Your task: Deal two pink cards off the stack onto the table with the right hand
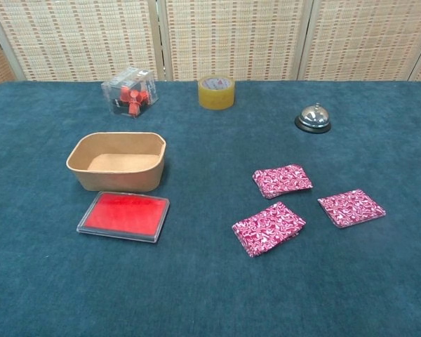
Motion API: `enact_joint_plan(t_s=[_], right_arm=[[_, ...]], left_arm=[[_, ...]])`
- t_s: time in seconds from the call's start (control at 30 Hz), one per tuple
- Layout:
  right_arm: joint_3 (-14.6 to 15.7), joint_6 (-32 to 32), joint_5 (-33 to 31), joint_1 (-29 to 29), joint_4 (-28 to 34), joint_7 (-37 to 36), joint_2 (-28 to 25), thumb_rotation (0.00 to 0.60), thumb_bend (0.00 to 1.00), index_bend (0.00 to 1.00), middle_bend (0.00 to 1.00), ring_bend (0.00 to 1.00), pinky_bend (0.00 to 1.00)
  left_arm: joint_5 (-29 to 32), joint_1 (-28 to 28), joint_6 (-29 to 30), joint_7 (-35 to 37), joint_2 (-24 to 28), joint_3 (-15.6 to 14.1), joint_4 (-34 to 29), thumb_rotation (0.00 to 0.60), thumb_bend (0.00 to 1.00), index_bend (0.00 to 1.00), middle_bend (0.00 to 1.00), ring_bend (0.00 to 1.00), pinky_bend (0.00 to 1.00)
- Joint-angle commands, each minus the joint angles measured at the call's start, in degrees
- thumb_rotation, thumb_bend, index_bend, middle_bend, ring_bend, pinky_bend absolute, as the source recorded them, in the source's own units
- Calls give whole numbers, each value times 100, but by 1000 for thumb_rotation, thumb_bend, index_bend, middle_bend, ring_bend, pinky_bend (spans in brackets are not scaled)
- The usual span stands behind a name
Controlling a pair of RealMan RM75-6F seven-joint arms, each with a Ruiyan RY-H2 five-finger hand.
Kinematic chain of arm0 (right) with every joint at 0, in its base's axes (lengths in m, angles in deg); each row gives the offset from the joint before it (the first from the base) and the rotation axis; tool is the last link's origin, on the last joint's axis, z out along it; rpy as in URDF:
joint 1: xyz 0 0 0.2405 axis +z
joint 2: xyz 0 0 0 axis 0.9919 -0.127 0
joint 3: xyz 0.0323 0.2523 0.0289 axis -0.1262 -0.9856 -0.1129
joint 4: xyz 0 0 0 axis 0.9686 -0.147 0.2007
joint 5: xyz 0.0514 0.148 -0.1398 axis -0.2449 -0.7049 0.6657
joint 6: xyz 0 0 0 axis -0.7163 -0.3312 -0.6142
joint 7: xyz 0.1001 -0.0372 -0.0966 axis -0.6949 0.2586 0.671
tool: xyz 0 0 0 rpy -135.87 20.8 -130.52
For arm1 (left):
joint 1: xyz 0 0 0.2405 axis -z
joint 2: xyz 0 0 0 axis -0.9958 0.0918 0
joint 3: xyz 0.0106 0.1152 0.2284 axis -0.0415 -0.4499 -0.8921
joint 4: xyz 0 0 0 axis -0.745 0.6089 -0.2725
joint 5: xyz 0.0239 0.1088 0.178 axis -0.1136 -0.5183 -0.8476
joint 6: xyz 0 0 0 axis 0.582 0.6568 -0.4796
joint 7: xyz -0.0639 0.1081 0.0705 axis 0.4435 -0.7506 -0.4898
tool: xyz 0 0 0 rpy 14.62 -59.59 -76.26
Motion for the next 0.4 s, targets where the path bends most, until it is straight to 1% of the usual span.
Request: enact_joint_plan(t_s=[0.03,0.17,0.27,0.4], right_arm=[[-32,275,246,-252,-278,-394,-144,600,300,0,0,0,0],[-146,131,383,-264,-313,-352,-71,600,300,0,0,0,0],[-149,-50,453,-267,-239,-377,-140,600,300,0,0,0,0],[-223,-50,491,-380,-149,-403,-230,600,300,0,0,0,0]], left_arm=[[117,4,-179,-144,110,-46,-257,600,458,0,0,0,8],[55,-13,-103,-77,181,-54,-341,600,459,0,0,0,9],[85,-34,-87,-145,163,-45,-304,600,458,0,0,0,10],[86,-55,-80,-118,192,-63,-302,600,458,0,0,0,10]])
